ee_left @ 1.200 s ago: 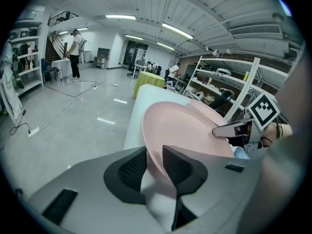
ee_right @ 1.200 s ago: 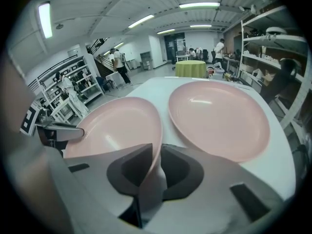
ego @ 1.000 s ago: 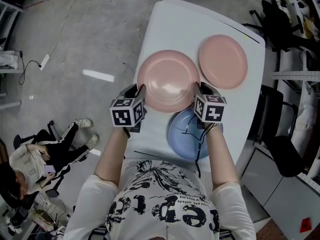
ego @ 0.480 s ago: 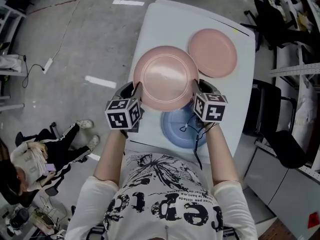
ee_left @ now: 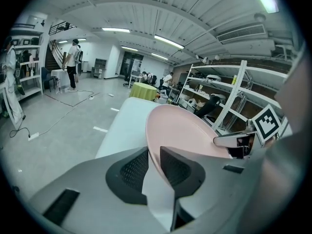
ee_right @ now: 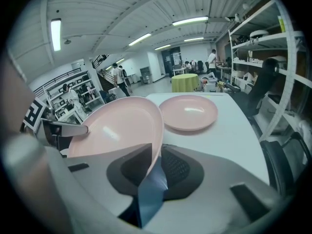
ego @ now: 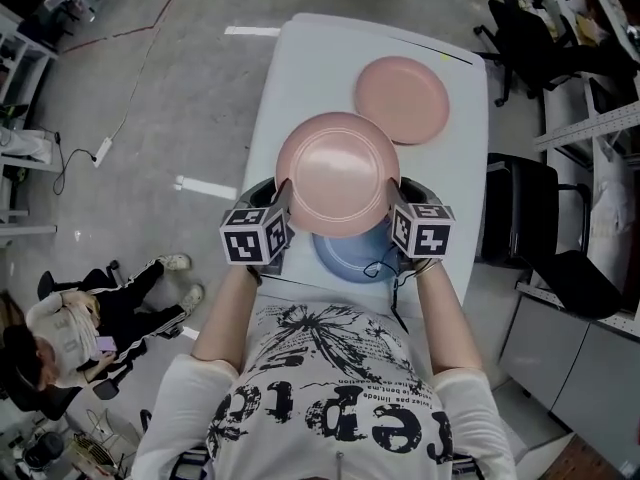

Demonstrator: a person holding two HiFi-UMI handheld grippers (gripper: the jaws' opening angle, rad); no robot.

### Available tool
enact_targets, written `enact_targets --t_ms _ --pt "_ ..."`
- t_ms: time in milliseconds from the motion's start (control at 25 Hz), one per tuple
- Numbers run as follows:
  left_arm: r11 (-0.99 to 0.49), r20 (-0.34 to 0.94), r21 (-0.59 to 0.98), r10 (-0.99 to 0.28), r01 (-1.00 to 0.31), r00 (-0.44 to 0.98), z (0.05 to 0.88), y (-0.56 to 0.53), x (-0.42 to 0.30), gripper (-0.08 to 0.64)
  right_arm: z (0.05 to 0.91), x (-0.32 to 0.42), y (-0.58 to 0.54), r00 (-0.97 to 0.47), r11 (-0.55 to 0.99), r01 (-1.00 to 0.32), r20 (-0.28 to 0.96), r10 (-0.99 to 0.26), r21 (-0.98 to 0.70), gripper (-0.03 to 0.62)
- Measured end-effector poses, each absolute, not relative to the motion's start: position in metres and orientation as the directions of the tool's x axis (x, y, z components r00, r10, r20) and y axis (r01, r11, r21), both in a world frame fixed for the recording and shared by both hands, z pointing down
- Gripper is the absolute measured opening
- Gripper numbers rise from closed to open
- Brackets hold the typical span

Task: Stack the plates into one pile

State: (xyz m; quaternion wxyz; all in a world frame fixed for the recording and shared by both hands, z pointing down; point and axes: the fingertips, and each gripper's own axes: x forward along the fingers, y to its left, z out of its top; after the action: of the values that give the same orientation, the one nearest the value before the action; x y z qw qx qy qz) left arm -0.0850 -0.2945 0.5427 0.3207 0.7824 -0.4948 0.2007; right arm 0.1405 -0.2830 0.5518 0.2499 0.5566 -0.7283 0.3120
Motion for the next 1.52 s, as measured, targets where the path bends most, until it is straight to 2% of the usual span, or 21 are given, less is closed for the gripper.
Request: enact_targets --t_ms 920,1320,1520 --pt "-0.386 0.736 0.263 -0.512 -0.884 0.443 0.59 -0.189 -0.016 0.084 0.596 0.207 -0.157 -0.238 0.079 -0.968 0.768 -0.594 -0.239 0.067" --pt "-0.396 0.761 0.185 -0.522 -0.899 0.386 0.603 -0.173 -0.013 0.087 0.602 0.211 -0.144 -0.198 0.094 -0.98 0.784 -0.588 -0.176 0.067" --pt "-0.426 0.784 0.086 -0.529 -0.901 0.325 0.608 -0.167 -0.012 0.1 0.603 0.213 -0.139 -0.182 0.109 -0.983 0.791 -0.584 -0.146 0.069"
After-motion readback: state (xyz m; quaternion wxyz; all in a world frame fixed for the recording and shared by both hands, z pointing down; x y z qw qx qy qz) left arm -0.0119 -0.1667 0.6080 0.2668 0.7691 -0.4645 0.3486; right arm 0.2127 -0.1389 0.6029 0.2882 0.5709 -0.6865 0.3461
